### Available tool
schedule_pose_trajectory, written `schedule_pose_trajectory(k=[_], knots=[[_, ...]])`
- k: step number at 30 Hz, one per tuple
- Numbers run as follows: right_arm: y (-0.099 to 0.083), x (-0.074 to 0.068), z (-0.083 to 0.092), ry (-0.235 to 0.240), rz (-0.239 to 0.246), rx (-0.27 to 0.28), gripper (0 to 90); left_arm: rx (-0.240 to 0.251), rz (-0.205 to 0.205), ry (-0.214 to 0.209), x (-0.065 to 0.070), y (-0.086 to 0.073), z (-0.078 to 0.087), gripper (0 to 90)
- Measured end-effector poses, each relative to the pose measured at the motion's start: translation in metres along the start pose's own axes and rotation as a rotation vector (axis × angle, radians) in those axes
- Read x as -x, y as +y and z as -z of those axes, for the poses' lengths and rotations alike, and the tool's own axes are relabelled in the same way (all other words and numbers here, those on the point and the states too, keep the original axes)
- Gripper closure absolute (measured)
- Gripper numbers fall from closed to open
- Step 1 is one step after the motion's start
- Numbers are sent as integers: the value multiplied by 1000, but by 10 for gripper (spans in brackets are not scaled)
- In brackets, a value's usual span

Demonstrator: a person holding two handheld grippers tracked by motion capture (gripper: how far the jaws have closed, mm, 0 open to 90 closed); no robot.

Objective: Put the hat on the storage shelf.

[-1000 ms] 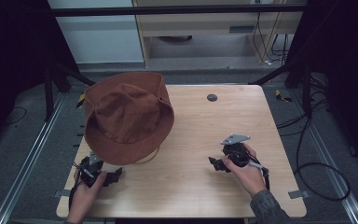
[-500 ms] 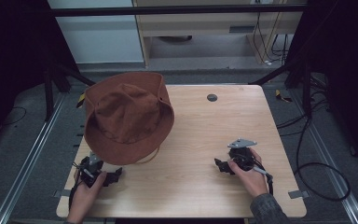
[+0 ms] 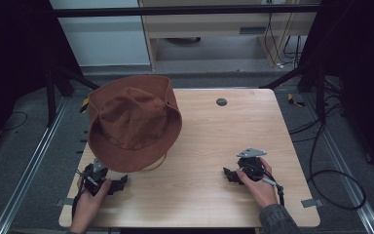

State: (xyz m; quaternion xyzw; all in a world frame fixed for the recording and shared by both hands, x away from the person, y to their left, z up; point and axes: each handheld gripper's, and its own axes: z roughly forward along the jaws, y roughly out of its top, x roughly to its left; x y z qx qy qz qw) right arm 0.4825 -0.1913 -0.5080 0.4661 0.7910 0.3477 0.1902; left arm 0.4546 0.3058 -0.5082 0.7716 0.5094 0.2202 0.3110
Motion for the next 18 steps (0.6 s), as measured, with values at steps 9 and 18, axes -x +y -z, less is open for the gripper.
schedule_pose_trajectory(k=[9, 18], knots=[[-3, -4, -3, -35, 12, 24, 114, 0, 1, 0, 0, 0, 0, 0], [-1, -9, -5, -71, -25, 20, 92, 0, 1, 0, 0, 0, 0, 0]])
